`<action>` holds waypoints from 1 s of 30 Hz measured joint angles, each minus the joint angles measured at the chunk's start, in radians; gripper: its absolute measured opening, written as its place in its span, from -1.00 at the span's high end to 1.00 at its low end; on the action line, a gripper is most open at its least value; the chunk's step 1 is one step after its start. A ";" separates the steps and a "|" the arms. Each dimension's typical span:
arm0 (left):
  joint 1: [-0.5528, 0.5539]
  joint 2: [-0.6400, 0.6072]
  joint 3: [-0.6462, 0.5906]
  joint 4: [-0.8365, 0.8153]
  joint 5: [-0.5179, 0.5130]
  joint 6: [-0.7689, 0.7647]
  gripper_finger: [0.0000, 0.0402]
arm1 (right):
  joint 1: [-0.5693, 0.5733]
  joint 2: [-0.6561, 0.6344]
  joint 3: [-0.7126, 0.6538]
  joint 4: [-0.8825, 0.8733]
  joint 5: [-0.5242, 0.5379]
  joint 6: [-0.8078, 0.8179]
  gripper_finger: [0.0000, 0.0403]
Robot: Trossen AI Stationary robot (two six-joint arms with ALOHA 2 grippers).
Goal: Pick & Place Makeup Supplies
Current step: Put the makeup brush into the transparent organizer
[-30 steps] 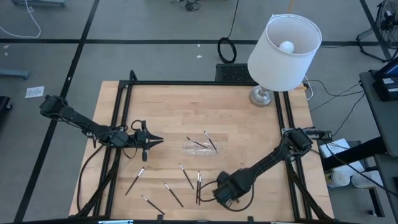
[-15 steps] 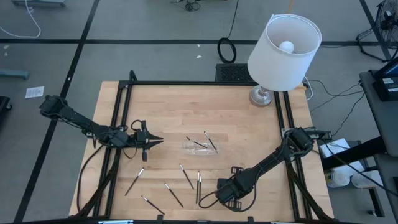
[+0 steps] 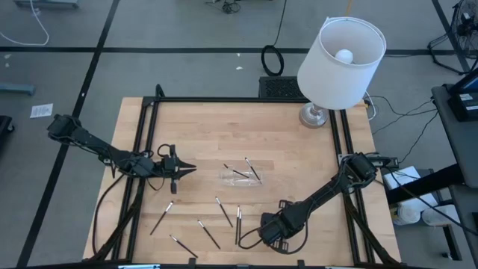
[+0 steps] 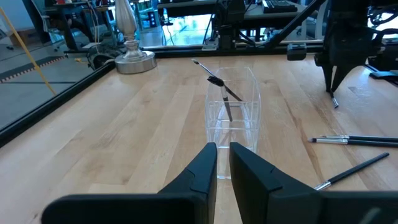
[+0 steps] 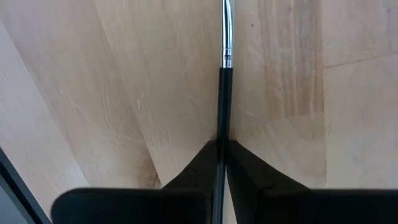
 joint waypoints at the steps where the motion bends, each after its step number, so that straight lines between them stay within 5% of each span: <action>1: 0.000 0.000 0.000 0.000 0.000 0.000 0.75 | 0.001 0.000 0.000 0.000 0.007 0.009 0.91; 30: 0.000 0.000 0.000 0.001 0.000 -0.004 0.75 | 0.064 -0.112 -0.048 0.082 0.141 0.225 1.00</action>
